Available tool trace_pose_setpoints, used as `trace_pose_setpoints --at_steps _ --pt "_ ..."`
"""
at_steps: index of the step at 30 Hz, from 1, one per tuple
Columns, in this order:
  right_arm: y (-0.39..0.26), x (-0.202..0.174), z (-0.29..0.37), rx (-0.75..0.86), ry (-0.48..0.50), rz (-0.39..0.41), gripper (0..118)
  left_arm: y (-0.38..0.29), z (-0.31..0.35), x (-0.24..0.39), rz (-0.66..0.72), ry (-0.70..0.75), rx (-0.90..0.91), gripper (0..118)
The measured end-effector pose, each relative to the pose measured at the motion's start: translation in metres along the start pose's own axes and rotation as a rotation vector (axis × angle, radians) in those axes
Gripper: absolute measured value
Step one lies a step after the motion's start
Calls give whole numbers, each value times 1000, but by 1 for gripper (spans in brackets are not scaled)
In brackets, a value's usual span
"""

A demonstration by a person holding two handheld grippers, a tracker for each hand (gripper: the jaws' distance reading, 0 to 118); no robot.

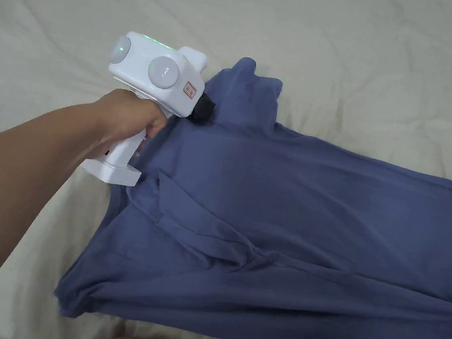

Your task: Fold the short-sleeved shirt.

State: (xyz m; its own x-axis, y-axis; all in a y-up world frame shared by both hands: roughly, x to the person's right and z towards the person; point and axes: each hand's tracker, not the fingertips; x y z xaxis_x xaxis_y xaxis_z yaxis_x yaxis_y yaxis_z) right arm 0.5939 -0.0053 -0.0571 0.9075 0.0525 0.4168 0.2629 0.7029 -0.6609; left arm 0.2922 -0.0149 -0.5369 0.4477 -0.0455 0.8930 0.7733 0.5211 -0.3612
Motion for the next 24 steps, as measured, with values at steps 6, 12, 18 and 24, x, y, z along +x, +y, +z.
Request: trace_pose_setpoints --at_steps 6,12,18,24 --pt "0 2 4 8 6 -19 5 -1 5 9 -25 -17 6 4" --pt "1 8 15 23 30 -36 5 -10 24 -1 37 -70 36 4" --pt "0 7 34 56 39 -47 5 -30 56 -2 48 -76 116 4" --pt "-3 5 61 94 24 -65 5 -58 99 -1 97 -89 187 3"
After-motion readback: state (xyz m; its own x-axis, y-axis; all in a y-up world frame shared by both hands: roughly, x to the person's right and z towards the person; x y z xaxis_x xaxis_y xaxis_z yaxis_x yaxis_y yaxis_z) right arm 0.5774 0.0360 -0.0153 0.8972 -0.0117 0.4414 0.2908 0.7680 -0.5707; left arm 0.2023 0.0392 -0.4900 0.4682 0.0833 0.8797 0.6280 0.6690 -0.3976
